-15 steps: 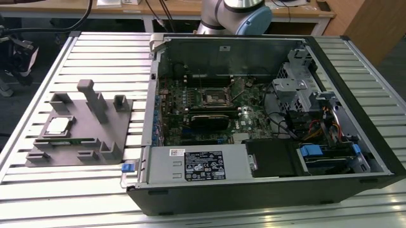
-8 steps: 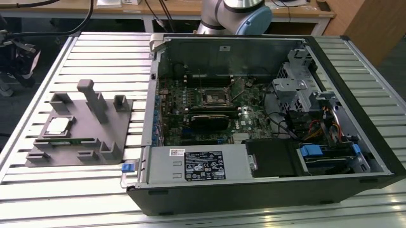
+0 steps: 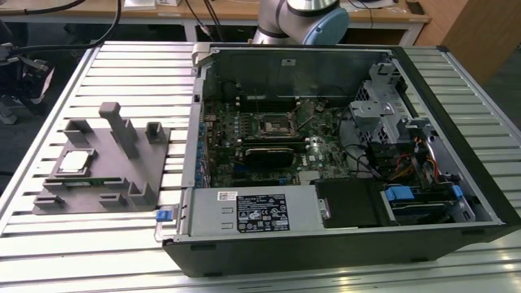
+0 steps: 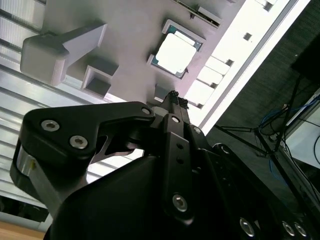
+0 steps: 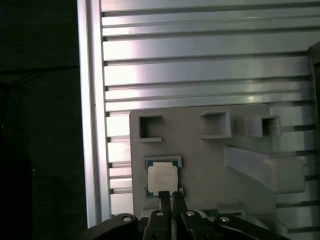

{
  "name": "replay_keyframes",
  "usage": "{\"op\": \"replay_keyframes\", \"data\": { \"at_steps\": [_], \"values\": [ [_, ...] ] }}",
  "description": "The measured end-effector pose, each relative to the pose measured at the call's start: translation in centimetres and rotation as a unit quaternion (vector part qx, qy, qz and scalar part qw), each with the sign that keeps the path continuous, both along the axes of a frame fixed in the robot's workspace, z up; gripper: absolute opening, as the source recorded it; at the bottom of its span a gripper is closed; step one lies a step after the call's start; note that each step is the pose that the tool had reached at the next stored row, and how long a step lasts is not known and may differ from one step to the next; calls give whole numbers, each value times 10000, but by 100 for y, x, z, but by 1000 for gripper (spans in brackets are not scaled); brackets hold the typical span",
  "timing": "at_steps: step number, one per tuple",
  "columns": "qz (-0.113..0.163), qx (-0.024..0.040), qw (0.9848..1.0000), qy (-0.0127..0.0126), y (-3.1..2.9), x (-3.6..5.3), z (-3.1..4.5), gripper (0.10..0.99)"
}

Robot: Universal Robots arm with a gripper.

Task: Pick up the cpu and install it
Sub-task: 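Pick up the cpu and move it towards the insertion slot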

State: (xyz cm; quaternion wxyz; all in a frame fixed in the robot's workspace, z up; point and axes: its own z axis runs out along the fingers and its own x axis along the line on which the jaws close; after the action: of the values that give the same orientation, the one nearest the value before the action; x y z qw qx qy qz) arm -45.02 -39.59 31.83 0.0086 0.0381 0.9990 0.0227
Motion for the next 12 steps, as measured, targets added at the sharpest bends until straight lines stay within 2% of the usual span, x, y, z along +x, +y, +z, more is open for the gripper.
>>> {"op": "replay_keyframes", "data": {
  "at_steps": [2,3,5,6,8,9,11,12],
  "values": [
    [0,-1,10000,1,-18,0,-13,231],
    [1,0,10000,0,-28,0,-21,231],
    [1,0,10000,0,-44,0,-37,349],
    [1,1,10000,0,-51,0,-44,349],
    [0,1,10000,0,-62,0,-55,467],
    [0,1,10000,0,-65,0,-59,467],
    [0,0,10000,0,-72,0,-65,584],
    [0,0,10000,0,-76,0,-67,584]
  ]
}}
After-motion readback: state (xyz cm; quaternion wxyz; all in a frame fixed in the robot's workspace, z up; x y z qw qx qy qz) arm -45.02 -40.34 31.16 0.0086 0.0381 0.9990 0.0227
